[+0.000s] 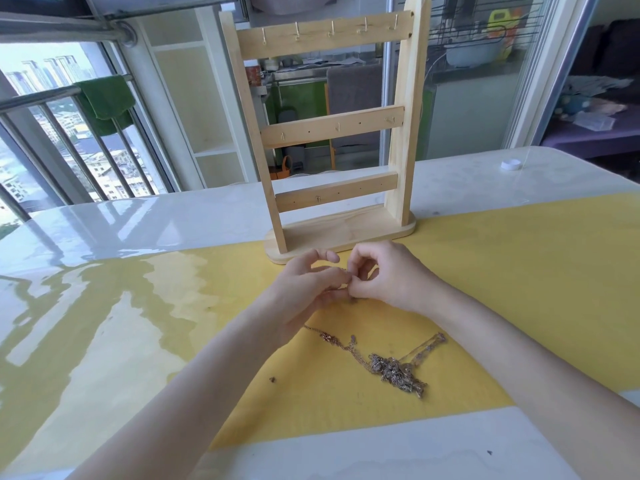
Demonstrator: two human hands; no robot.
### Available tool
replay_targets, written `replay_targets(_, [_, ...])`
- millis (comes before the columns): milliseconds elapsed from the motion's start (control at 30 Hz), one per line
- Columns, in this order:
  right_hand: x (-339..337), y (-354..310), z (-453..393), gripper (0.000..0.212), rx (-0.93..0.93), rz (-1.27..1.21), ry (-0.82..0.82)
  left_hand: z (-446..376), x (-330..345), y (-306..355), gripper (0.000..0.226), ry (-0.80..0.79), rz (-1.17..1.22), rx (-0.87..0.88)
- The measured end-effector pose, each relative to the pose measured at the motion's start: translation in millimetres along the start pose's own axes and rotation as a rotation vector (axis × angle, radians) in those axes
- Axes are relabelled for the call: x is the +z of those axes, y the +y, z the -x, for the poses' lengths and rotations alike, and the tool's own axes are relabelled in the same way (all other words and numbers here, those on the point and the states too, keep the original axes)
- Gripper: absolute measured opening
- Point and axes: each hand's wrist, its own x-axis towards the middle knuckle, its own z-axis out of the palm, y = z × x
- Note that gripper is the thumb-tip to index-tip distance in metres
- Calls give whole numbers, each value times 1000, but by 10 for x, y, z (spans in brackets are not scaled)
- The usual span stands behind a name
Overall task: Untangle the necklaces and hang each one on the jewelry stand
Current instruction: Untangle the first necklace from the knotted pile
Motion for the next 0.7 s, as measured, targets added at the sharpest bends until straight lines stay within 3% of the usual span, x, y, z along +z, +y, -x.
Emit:
replay_targets(133, [-51,27,-3,14,124,-74,-63,10,5,-34,20,83,-250,106])
replay_targets(267, [-43,22,12,17,165,-303,6,-32,36,-68,17,144,-485,188])
replay_targets(367, [-8,25,22,20,136,-318,41,-44,64,-61,14,136,-619,214])
replay_targets(700, [-14,18,12,8,131,-669,-78,-30,-56,23,11,135,-209,181])
